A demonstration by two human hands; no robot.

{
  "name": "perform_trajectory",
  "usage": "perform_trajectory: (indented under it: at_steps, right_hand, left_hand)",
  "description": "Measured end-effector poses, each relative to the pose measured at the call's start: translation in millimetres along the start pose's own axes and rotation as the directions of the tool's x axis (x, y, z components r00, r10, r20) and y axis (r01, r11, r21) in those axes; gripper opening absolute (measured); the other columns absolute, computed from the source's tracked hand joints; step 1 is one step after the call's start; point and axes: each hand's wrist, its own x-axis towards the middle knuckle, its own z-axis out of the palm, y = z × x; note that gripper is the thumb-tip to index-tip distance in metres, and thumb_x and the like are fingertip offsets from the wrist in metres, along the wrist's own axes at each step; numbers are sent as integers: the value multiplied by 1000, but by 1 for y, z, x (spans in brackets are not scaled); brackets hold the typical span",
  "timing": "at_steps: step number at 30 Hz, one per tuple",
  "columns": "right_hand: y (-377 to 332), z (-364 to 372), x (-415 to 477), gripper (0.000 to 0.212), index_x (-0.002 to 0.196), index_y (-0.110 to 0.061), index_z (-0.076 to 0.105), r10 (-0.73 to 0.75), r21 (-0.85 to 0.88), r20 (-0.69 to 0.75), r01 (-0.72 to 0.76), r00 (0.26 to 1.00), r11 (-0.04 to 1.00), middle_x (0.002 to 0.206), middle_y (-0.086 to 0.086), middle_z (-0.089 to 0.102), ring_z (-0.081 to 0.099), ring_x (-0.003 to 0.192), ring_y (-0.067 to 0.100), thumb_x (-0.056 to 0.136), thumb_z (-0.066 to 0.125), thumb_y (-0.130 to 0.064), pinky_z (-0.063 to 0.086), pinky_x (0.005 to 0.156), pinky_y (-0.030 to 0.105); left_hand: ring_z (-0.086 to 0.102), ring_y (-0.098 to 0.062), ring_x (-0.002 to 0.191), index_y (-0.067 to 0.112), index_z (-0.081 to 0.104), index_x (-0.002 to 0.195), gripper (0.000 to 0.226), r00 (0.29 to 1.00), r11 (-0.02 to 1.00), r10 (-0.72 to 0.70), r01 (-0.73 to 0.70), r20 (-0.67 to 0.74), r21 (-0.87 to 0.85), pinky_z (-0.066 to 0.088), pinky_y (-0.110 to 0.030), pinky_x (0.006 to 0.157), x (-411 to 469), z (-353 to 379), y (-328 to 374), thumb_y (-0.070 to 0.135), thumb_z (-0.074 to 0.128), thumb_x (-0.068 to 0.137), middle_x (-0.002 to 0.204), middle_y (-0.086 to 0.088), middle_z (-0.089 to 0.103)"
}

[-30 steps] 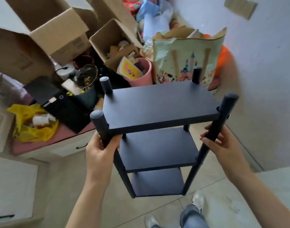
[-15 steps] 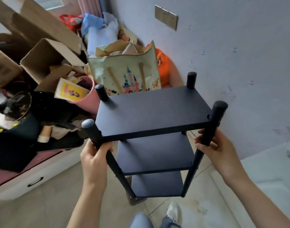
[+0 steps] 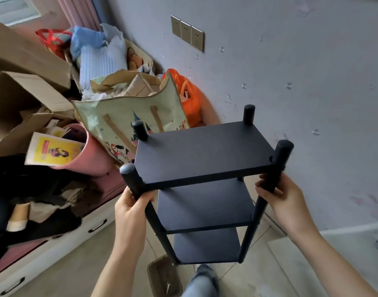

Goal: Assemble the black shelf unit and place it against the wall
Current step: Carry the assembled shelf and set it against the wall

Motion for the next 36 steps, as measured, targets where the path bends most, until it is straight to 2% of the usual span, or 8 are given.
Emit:
perform_trajectory:
  at_steps: [10,14,20,23,26,28,32,36]
  right_hand:
    - [3,14,94,20,92,-17,59,92,-30,-28,-92,995,995,89,-3,67,63,86,2,90,65,1,45,67,11]
    - [13,13,136,19,92,-17,58,133,-60,-14,-133,991,989,88,-9,64,56,82,-5,92,63,1,42,62,4]
    - [45,10,203,15,84,-15,58,266,-154,102,-249,959,956,75,-1,63,60,74,15,94,61,-4,38,60,25]
    - [61,10,231,12,96,-13,63,371,-142,240,-345,897,928,92,2,69,65,88,15,87,70,-8,44,70,22]
    - [83,14,257,83,103,1,64,436,-116,282,-421,854,900,99,17,69,65,99,30,57,79,-67,49,92,41]
    - [101,20,271,112,110,11,53,484,-82,267,-481,833,873,115,26,60,55,111,40,52,70,-83,39,104,54]
    - [140,40,302,47,111,-23,66,583,13,264,-608,768,794,117,-11,68,60,105,10,83,56,-59,34,108,57]
    - [208,51,329,44,123,-22,65,663,3,193,-676,723,737,129,-7,63,53,123,13,93,56,-53,40,107,52]
  left_hand:
    - [69,4,83,19,71,103,26,992,987,-114,108,45,122,48,-21,74,80,57,-4,-2,57,96,92,15,77]
    - [69,6,79,20,70,105,28,984,969,-178,172,22,180,49,-15,65,109,82,-19,-2,57,97,88,17,76]
    - [64,1,85,31,64,96,33,965,920,-254,261,-62,294,44,-19,68,167,124,-51,-1,57,98,88,17,72]
    - [59,0,84,31,60,92,34,942,866,-315,336,-116,371,44,-22,66,197,139,-75,-3,58,96,94,11,68]
    - [58,-7,83,22,61,96,28,910,794,-400,405,-111,454,44,-24,66,227,145,-104,-5,59,92,93,5,66]
    - [59,-10,88,14,62,107,26,881,757,-464,447,-90,477,44,-26,66,245,148,-126,-4,62,89,98,1,67]
    - [61,-7,99,21,60,116,33,823,734,-568,496,19,465,47,-27,78,277,155,-174,13,74,87,110,7,68]
    - [61,-8,114,24,62,122,44,738,700,-669,586,90,408,43,-30,100,309,160,-227,39,76,84,120,9,70]
